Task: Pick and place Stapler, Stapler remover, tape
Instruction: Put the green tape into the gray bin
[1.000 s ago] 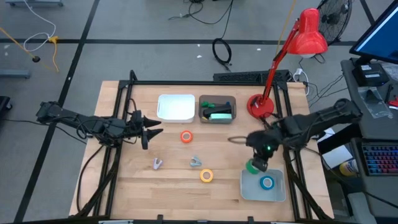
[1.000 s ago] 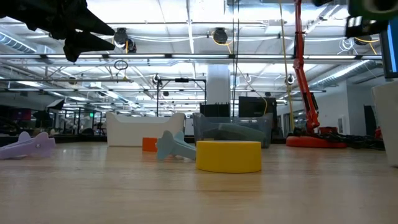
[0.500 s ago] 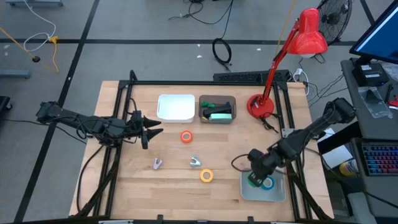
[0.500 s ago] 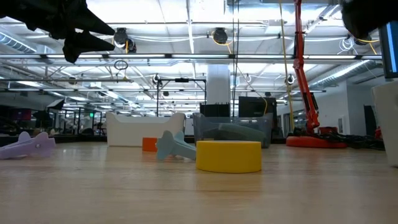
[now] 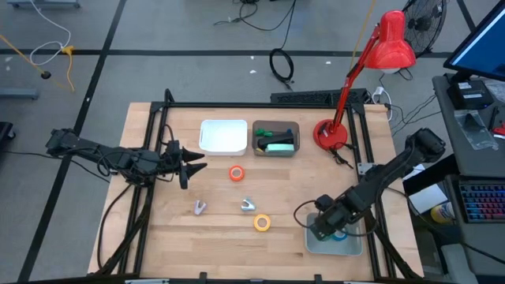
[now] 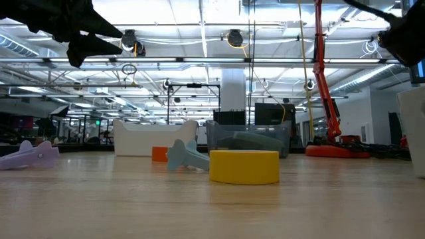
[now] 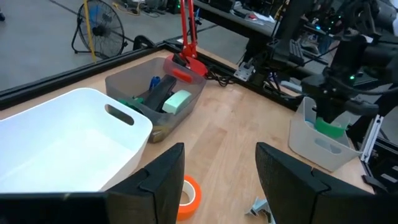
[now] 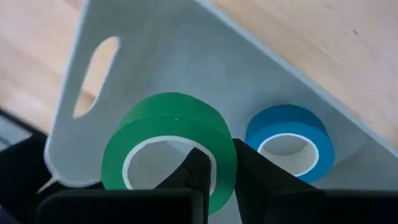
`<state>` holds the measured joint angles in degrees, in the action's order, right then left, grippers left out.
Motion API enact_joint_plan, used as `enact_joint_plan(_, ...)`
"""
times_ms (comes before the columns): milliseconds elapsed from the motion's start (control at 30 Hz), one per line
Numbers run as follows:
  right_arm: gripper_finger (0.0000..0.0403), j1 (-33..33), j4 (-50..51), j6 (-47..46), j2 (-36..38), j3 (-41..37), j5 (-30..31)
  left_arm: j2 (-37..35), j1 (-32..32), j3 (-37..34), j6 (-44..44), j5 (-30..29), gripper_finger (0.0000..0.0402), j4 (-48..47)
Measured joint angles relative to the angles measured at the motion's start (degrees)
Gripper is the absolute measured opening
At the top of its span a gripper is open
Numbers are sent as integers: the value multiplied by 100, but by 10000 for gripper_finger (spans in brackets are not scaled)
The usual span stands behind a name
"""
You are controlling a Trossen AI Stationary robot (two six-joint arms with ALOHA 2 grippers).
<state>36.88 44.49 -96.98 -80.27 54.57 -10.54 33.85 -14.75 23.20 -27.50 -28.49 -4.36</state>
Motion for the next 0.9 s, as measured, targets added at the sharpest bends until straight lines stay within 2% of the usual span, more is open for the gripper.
enact_joint_plan(200,34,-2,-80,-370,-326,0,275,0,-1,0,134,2,198,-6)
enact_joint_plan(567,38,-2,-87,-1072,-421,0,617,0,-1,0,204,4,198,-16)
enact_joint_plan(900,44,-2,-113,-1245,-421,0,621,0,-1,0,285,11,198,-15)
